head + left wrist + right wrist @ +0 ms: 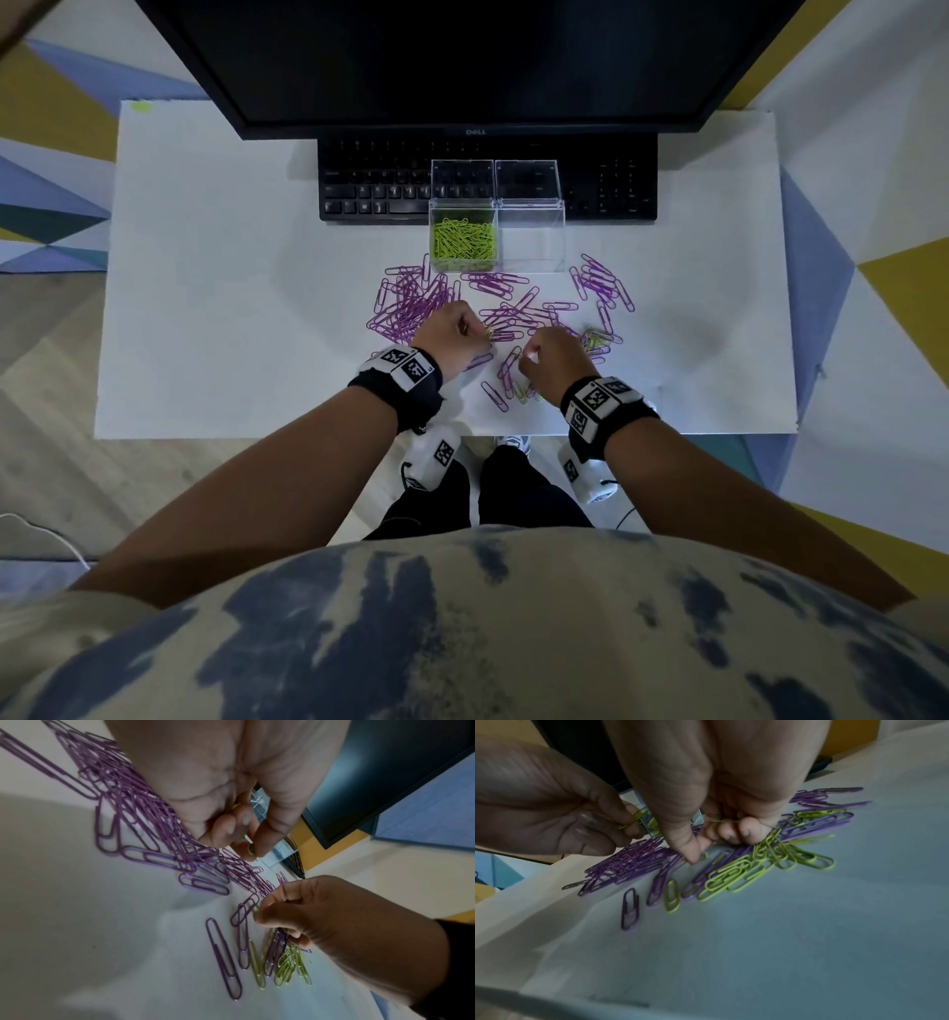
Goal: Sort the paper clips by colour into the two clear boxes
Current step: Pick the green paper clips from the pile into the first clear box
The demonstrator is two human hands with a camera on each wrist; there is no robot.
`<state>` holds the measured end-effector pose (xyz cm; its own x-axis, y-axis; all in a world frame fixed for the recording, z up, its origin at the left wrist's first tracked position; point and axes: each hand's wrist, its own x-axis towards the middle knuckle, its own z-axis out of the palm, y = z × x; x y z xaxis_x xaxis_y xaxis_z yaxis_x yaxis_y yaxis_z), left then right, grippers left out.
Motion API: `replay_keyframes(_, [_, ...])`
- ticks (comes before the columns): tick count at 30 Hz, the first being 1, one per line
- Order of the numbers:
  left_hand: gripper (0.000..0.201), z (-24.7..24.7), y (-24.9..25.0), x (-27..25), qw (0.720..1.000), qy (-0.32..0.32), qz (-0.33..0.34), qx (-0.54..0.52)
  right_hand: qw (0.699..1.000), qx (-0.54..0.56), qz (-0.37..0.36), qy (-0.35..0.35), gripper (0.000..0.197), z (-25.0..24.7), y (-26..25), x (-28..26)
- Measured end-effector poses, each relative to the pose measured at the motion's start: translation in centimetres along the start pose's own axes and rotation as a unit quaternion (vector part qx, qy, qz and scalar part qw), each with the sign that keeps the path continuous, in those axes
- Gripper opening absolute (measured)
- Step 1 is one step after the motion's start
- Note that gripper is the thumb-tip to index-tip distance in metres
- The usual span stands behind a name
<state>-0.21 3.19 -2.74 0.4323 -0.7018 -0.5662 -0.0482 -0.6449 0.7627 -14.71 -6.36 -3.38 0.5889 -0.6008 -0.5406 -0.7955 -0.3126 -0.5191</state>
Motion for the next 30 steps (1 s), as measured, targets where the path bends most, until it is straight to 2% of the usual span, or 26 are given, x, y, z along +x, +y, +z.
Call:
replay_keyframes(2, [0.021,-0.1,0.2,-0.1,0.999,-0.015,-0.005,-0.037,1.0,0.018,0.004,0.003,0.012,-0.1,-0.1,0.1])
replay_keyframes(5, [0.038,-0.3,0.7,-0.2,0.989,-0.063,-0.039,-0.131,0.995,0.086,0.036,0.037,0.008,-0.9,0.0,0.4])
replay_keyframes(8, [0.032,-0.3,1.1,0.0,0.981,-0.078,-0.076,-0.16,0.98,0.183,0.066,0.037,0.007,-2.3,0.6,0.7])
replay_keyframes(10, [0.031,0.1,1.3,0.1,0.976,-0.07,-0.1,-0.182,0.959,0.272,0.08,0.008,0.017,-3.2,1.0,0.9])
replay_keyframes(12, [0.026,0.6,1.3,0.1,0.98,-0.073,-0.108,-0.148,0.933,0.346,0.097,-0.009,0.026,-3.8,1.3,0.8])
replay_keyframes(15, [0.013,1.6,1.0,-0.5,0.994,-0.094,-0.043,0.042,0.914,0.389,0.116,-0.024,0.032,-4.3,1.7,0.2])
replay_keyframes(17, [0.009,2.3,0.7,-0.7,0.982,-0.097,0.037,0.157,0.938,0.329,0.102,-0.037,0.023,-4.3,2.1,-0.4])
replay_keyframes(19, [0.005,2.8,0.2,-0.5,0.958,-0.111,0.109,0.241,0.978,0.202,0.043,-0.041,0.01,-3.7,2.8,-0.9])
replay_keyframes(20, [0.005,2.9,-0.1,-0.3,0.946,-0.117,0.134,0.27,0.989,0.144,0.006,-0.044,0.009,-3.3,3.2,-1.2])
replay_keyframes(23, [0.002,2.6,-0.6,0.1,0.927,-0.106,0.161,0.32,0.995,0.024,-0.066,-0.065,0.014,-1.7,3.8,-1.6])
replay_keyframes(25, [0.008,1.8,-0.2,0.3,0.925,-0.09,0.153,0.335,0.996,0.014,-0.073,-0.051,0.012,-1.1,3.9,-1.4])
replay_keyframes(30, [0.011,0.6,0.4,0.8,0.916,-0.072,0.162,0.36,0.994,0.097,-0.025,0.04,0.016,-1.7,2.9,-0.8])
